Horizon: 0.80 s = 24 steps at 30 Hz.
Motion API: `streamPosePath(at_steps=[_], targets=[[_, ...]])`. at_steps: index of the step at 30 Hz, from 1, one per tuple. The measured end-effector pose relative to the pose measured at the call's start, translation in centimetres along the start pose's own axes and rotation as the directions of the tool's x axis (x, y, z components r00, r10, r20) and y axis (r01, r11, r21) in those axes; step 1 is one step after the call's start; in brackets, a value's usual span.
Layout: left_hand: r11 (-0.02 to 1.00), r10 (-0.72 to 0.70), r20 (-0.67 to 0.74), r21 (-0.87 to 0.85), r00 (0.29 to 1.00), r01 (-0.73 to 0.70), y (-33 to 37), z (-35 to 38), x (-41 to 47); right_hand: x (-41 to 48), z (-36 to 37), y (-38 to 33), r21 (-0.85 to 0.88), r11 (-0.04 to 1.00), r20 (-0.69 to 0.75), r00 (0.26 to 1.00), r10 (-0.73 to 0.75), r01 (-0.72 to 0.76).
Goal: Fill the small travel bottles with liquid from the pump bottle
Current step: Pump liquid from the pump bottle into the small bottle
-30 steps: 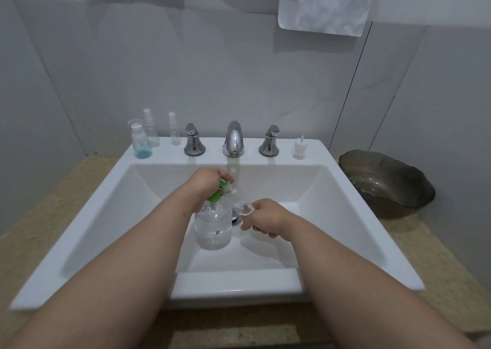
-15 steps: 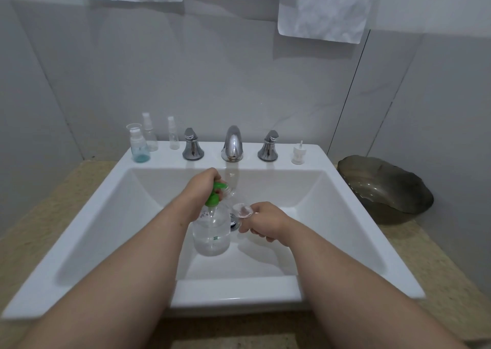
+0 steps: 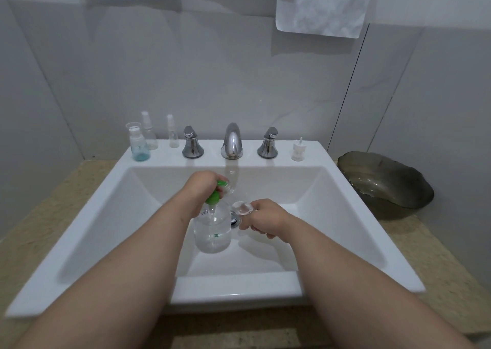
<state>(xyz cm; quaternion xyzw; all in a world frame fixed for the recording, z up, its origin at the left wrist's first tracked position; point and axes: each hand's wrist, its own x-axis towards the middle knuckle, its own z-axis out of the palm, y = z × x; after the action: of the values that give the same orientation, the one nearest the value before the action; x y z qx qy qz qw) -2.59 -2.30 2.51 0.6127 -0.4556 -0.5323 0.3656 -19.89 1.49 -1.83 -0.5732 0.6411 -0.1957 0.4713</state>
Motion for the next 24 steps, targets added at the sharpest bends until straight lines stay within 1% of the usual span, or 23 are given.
streamPosePath(at_steps=[13, 17, 20, 24], targets=[[0.988, 0.079, -0.036, 0.134, 0.996, -0.074, -0.08, -0.07, 0.43, -0.32, 0.01, -0.03, -0.031, 0.999, 0.017, 1.0, 0.022, -0.021], [0.995, 0.074, -0.038, 0.075, 0.997, -0.071, -0.4, -0.23, 0.47, -0.38, -0.02, -0.12, -0.024, 0.999, 0.03, 0.999, 0.027, -0.026], [0.998, 0.063, -0.068, -0.027, 0.996, -0.065, -0.75, -0.35, 0.55, -0.38, -0.08, -0.14, -0.014, 1.0, 0.022, 1.0, 0.018, -0.018], [0.989, 0.053, -0.06, -0.136, 0.997, -0.061, -0.67, -0.41, 0.4, -0.24, -0.14, -0.13, 0.005, 1.0, -0.003, 1.0, -0.005, 0.005]])
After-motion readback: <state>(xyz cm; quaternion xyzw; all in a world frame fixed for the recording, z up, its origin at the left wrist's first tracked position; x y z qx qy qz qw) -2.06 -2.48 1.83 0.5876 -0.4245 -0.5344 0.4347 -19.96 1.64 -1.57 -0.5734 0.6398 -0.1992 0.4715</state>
